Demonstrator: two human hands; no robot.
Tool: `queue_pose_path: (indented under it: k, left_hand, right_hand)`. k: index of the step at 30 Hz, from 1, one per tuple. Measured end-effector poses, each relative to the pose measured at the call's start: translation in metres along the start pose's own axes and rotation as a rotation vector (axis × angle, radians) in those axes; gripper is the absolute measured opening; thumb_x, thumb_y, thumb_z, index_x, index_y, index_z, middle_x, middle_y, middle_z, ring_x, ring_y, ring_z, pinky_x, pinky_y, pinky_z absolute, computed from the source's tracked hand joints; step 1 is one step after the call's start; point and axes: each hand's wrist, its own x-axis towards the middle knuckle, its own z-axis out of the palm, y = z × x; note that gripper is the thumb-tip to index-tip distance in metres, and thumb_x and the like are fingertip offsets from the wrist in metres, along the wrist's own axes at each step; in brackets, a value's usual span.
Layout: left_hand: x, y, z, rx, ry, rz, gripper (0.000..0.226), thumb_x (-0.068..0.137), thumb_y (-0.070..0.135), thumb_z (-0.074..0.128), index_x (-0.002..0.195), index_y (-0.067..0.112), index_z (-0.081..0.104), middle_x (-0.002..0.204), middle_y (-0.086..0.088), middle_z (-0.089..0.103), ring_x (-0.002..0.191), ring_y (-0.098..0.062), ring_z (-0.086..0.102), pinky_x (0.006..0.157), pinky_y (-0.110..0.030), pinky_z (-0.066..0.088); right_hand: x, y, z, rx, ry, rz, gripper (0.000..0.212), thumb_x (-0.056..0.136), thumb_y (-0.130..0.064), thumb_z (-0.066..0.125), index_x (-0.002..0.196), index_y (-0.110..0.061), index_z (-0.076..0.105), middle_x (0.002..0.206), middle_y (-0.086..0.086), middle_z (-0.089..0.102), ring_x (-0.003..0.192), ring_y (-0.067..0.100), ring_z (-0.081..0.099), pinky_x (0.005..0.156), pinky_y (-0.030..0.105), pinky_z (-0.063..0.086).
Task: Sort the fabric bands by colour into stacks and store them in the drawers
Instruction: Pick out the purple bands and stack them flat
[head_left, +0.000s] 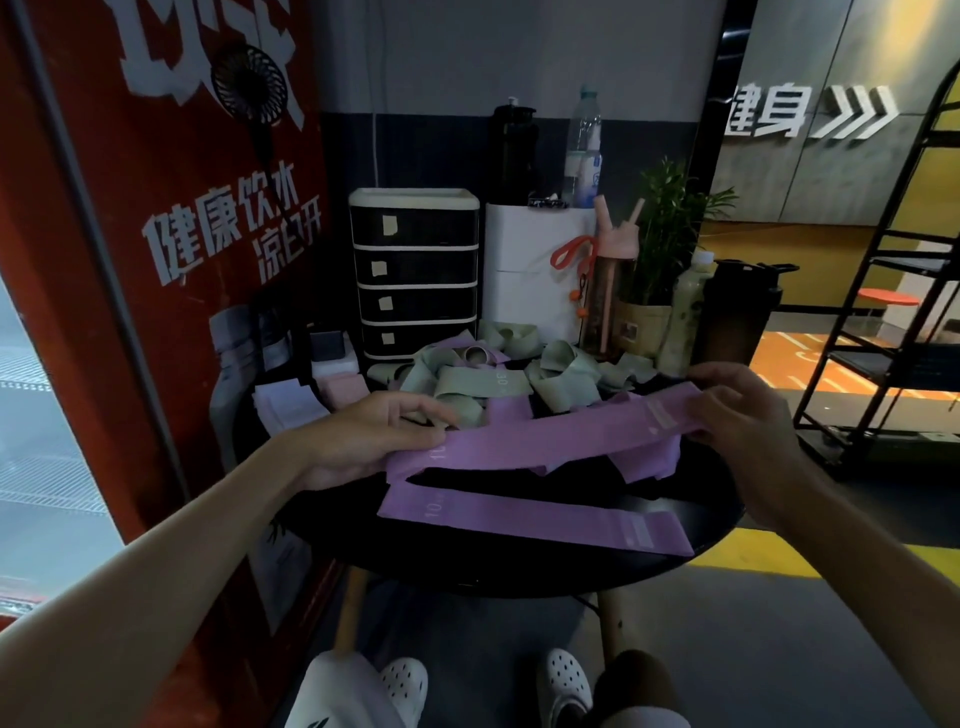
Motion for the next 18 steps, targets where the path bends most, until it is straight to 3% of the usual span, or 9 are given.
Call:
queue_pose_path:
  k: [2, 7, 9, 12, 15, 18]
  left_hand:
    - [-0.002, -0.011, -0.008, -0.01, 0.052, -0.053, 0.036, 0.085, 0.015, 0.072, 0.12, 0.009, 0.064, 0.112, -0.022, 0.069, 0.097, -0.025, 0.068, 0.085, -0.034, 0.056]
    - [0.001, -0.038, -0.013, 0.124, 0.32, -0.066, 0.021, 0.086, 0.007, 0.075, 0.103, 0.004, 0.064, 0.094, -0.017, 0.067, 0.072, -0.012, 0.064, 0.061, -0.023, 0.053]
    - [0.003, -0.045, -0.011, 0.215, 0.406, -0.03, 0.018, 0.084, 0.007, 0.077, 0.095, 0.005, 0.064, 0.085, -0.018, 0.067, 0.063, -0.011, 0.061, 0.056, -0.022, 0.05]
    - [0.005, -0.052, -0.006, 0.397, 0.494, 0.041, 0.019, 0.08, 0.009, 0.081, 0.085, 0.011, 0.063, 0.075, -0.014, 0.069, 0.065, -0.015, 0.061, 0.063, -0.023, 0.048]
    - [0.005, -0.059, -0.004, 0.456, 0.517, 0.059, 0.023, 0.078, 0.015, 0.084, 0.085, 0.018, 0.062, 0.07, -0.006, 0.067, 0.067, -0.018, 0.062, 0.067, -0.03, 0.048]
    - [0.004, -0.062, -0.002, 0.504, 0.527, 0.057, 0.024, 0.077, 0.019, 0.084, 0.086, 0.022, 0.062, 0.077, -0.006, 0.071, 0.075, -0.023, 0.068, 0.073, -0.038, 0.054]
  right_hand:
    - [-0.013, 0.011, -0.003, -0.029, -0.024, 0.035, 0.029, 0.092, 0.003, 0.055, 0.097, -0.024, 0.063, 0.089, 0.027, 0.057, 0.081, 0.03, 0.055, 0.075, 0.043, 0.044]
    - [-0.037, 0.041, 0.002, -0.226, -0.06, -0.012, 0.03, 0.088, 0.007, 0.061, 0.087, -0.023, 0.063, 0.079, 0.021, 0.056, 0.067, 0.014, 0.049, 0.058, 0.015, 0.041]
    - [-0.042, 0.05, 0.002, -0.297, -0.105, -0.007, 0.022, 0.087, 0.004, 0.063, 0.09, -0.018, 0.066, 0.075, 0.015, 0.058, 0.063, 0.008, 0.049, 0.054, 0.015, 0.039]
    - [-0.046, 0.061, -0.001, -0.356, -0.111, -0.027, 0.019, 0.086, 0.002, 0.066, 0.088, -0.016, 0.067, 0.068, 0.009, 0.054, 0.057, 0.003, 0.045, 0.052, 0.012, 0.036]
    - [-0.052, 0.066, -0.003, -0.376, -0.126, -0.033, 0.018, 0.085, 0.002, 0.067, 0.088, -0.015, 0.068, 0.073, 0.018, 0.055, 0.062, 0.009, 0.045, 0.056, 0.017, 0.038]
    - [-0.056, 0.068, -0.004, -0.404, -0.124, -0.058, 0.016, 0.085, 0.003, 0.066, 0.087, -0.013, 0.068, 0.075, 0.024, 0.055, 0.059, 0.006, 0.044, 0.052, 0.012, 0.038]
